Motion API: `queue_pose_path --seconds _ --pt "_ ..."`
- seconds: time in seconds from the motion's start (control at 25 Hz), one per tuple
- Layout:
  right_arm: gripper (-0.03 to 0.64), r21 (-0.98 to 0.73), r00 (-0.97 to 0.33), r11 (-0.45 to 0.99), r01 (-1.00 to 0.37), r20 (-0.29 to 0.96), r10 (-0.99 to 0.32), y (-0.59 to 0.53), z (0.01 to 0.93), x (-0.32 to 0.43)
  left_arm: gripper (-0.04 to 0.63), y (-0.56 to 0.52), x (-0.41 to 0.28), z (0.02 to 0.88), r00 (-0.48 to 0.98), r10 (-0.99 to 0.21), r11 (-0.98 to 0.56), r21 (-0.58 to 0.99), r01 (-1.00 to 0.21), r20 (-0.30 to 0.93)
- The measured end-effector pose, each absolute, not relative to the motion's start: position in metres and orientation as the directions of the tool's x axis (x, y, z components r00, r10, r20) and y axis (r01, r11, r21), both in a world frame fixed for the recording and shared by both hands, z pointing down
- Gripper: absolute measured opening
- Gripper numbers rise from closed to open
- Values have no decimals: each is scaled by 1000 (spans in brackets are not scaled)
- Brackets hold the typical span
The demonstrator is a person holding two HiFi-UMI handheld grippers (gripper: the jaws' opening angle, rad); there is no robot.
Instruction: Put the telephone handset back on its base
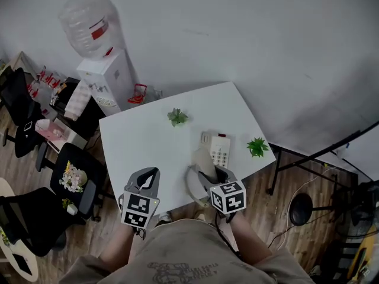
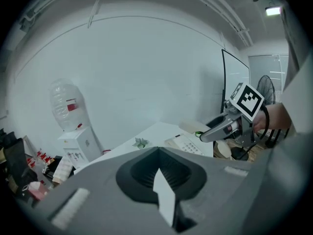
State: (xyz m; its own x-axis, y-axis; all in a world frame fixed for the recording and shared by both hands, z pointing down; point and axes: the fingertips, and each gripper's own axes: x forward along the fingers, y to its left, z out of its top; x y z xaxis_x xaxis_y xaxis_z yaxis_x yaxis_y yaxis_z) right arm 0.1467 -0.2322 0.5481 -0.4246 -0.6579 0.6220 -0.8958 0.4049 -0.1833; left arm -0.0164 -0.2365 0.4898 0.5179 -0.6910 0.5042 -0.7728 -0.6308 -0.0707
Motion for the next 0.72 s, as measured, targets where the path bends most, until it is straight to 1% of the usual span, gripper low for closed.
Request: queue_pose_path --seconds 0.16,0.32,0.52,0.72 --pt "242 -200 -406 364 -910 614 -677 -231 547 155 0 -239 -16 487 520 -693 -629 -67 -774 499" --pt "242 -222 -365 289 -931 596 -715 -243 544 167 0 -240 -16 490 520 -695 -619 -45 -784 497" --pt "242 -235 -255 140 -962 587 -768 -267 548 183 0 -247 -13 489 525 -698 -624 -55 -779 487" --pt "242 -242 -167 23 -970 594 -787 -298 565 192 0 -262 -8 492 535 -691 -633 -50 -772 485"
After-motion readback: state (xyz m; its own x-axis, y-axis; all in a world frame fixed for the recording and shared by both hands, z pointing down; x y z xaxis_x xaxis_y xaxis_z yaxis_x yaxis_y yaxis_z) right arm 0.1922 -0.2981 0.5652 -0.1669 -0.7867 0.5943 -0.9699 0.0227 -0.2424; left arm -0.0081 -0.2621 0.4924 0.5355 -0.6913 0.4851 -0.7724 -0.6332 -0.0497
